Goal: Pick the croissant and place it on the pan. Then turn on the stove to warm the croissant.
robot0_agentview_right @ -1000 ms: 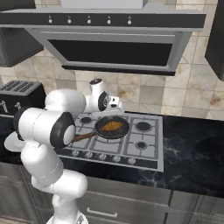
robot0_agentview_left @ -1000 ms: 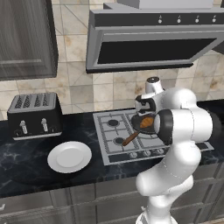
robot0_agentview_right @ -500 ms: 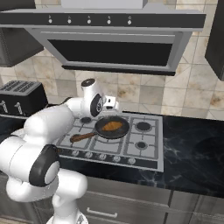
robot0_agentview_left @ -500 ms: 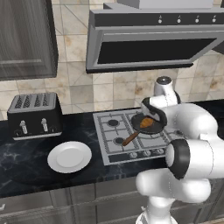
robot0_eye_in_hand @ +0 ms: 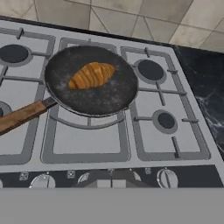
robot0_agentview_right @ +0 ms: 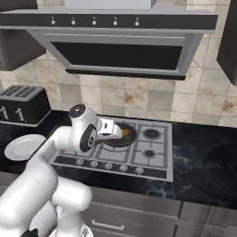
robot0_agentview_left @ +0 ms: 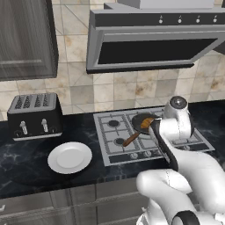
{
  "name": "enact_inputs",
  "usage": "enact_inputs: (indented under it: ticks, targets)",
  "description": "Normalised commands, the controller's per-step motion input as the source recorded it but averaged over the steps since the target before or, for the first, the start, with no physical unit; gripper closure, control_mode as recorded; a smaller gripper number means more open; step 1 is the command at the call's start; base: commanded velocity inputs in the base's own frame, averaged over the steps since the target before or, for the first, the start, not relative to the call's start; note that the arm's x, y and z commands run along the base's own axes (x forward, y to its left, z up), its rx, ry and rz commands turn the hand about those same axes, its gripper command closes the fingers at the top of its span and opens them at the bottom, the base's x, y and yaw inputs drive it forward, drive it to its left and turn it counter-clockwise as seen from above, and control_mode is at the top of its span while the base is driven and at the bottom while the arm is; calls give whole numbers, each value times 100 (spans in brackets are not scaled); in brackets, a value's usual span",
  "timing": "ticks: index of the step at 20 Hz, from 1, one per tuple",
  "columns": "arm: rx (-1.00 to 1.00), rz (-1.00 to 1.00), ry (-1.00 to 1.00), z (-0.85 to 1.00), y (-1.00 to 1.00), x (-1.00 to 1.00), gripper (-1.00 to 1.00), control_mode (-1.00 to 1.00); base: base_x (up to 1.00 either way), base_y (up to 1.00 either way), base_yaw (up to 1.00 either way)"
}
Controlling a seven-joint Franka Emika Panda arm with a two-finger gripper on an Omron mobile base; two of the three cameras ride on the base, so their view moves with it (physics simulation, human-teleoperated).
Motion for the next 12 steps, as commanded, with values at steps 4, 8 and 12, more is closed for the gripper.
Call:
enact_inputs:
  ticks: [4, 8, 12]
  targets:
    - [0, 0, -6, 8, 13, -57, 100, -100, 0, 0, 0]
    - [0, 0, -1, 4, 26, -24, -100, -100, 0, 0, 0]
    - [0, 0, 0, 0, 6, -15, -100, -100, 0, 0, 0]
